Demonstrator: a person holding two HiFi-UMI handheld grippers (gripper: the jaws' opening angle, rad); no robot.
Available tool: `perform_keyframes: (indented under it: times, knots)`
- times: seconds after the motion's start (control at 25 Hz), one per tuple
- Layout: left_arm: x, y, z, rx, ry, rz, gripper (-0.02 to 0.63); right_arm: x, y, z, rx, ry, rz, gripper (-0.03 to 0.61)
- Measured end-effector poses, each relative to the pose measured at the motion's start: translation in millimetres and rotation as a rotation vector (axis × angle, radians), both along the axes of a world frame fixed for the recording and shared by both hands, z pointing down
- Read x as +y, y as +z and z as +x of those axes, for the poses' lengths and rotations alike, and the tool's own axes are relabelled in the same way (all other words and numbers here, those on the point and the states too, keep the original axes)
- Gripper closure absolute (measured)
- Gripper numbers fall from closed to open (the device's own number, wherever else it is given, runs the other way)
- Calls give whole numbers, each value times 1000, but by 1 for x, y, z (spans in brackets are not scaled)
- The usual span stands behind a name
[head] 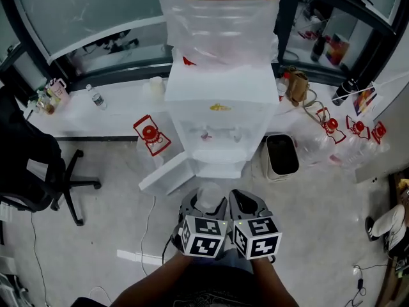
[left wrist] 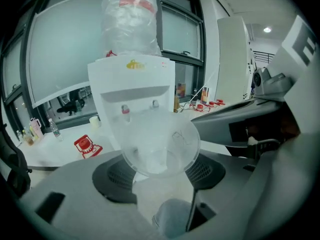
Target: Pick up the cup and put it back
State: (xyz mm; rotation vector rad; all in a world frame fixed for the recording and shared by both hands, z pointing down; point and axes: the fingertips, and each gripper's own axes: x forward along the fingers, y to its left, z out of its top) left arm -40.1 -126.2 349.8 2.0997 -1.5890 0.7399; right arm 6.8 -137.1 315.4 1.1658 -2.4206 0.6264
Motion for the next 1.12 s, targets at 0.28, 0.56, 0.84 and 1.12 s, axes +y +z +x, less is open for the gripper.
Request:
perform_keyframes:
  times: [0.28,0.56,0.84,1.12]
  knots:
    - [-29,57,-4,-12,7,-14,326,-32,51,-8,13,-25,21,557]
    - [-51,117,-1,-41,33,-19,326,-60,111,-4,-24,-7,22,556]
    - [-79,187,-3,-54,51,-18,327,-93,176,5,-67,22,37,557]
    - [-117,257,-10,-61,61,7,327,-120,252,5,-57,24,66,556]
